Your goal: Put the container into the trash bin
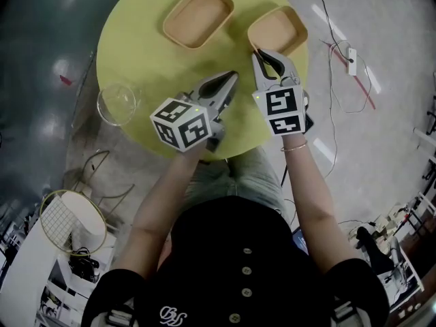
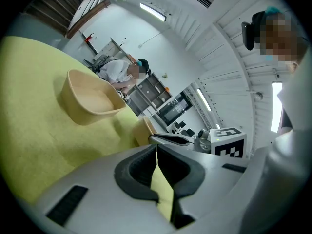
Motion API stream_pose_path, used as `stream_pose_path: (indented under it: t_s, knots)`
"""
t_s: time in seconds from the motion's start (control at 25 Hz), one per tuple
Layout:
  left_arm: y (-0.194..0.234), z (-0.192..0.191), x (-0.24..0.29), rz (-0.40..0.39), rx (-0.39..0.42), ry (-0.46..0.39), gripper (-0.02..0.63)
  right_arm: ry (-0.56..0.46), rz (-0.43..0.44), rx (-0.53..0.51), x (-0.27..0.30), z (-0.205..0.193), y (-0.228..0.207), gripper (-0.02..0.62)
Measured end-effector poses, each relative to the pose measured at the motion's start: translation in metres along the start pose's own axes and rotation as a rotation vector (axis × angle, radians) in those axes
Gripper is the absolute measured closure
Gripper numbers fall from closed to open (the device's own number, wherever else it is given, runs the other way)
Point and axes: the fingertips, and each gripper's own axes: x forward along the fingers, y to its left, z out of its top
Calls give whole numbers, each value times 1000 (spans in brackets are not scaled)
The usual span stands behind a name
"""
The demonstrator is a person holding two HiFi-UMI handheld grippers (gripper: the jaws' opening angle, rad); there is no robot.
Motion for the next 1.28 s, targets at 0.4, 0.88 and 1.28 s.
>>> stream_pose_path:
  t_s: [0.4, 0.88, 1.28]
  knots:
    - [-19, -7, 4, -7, 40, 21, 589, -44, -84, -10, -39, 2, -15, 577]
    - [-67, -38, 16, -65, 110, 88, 589, -52, -139, 25, -95, -26, -25, 577]
    - [-123, -88, 48, -150, 158, 192, 589, -25, -232, 105, -164, -84, -53, 577]
